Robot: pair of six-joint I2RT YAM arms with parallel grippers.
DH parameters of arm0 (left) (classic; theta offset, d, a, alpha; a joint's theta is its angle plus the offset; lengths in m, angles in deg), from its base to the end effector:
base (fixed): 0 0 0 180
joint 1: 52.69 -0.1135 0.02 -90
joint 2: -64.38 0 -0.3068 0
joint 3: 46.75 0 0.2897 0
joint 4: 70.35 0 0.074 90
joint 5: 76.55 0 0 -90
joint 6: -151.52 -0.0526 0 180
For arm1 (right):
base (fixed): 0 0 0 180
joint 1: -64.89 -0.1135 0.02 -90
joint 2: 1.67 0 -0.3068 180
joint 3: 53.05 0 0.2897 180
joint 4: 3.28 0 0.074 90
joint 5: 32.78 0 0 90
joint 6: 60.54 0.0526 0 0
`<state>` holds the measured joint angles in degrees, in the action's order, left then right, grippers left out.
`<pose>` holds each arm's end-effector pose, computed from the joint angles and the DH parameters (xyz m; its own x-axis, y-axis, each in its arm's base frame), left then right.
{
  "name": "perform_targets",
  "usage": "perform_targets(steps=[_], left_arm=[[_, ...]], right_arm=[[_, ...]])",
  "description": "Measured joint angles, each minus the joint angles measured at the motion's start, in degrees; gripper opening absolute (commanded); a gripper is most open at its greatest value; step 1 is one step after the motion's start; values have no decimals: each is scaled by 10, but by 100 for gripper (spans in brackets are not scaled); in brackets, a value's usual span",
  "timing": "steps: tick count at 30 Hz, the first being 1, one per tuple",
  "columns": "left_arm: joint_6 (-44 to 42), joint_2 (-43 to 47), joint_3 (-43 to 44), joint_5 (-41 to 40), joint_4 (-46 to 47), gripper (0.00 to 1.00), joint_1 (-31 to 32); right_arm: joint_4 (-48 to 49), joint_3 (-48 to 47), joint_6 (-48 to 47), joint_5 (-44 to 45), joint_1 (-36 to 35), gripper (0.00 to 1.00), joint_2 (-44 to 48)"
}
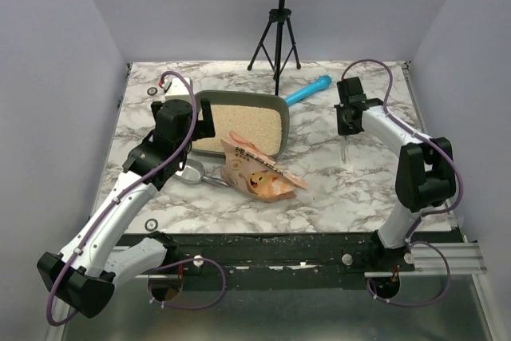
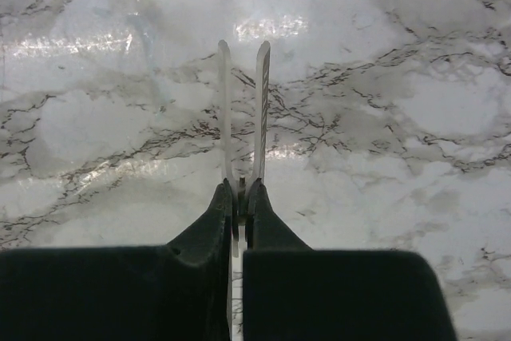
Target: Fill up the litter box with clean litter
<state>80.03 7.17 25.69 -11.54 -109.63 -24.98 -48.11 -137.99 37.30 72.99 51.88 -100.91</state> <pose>0.2268 -0.0940 0.3979 -0.3675 -0.1320 -0.9206 -0.0388 0.9912 -0.1267 0.4065 0.0793 0.2378 -0.8395 -0.0592 -0.5401 0.0341 0.9863 -0.1611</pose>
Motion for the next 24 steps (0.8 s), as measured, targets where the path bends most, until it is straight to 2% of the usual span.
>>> perform_targets(steps=[6,8,14,18,20,24], left_arm=[[0,-2,-1,0,0,99,0],[0,-3,-1,0,1,99,0],[0,-11,-1,0,1,99,0],[0,-13,-1,0,2,98,0],[0,-13,-1,-1,2,98,0],[1,-7,-6,-12,5,98,0]], right_arm=[[6,10,12,-14,0,51,-19],[7,10,13,-17,0,61,-19],[5,10,13,-35,0,65,-5],[5,10,1,-70,-15,66,60],[8,7,-17,-81,-50,67,108],[16,-34,-71,-102,-181,67,172]])
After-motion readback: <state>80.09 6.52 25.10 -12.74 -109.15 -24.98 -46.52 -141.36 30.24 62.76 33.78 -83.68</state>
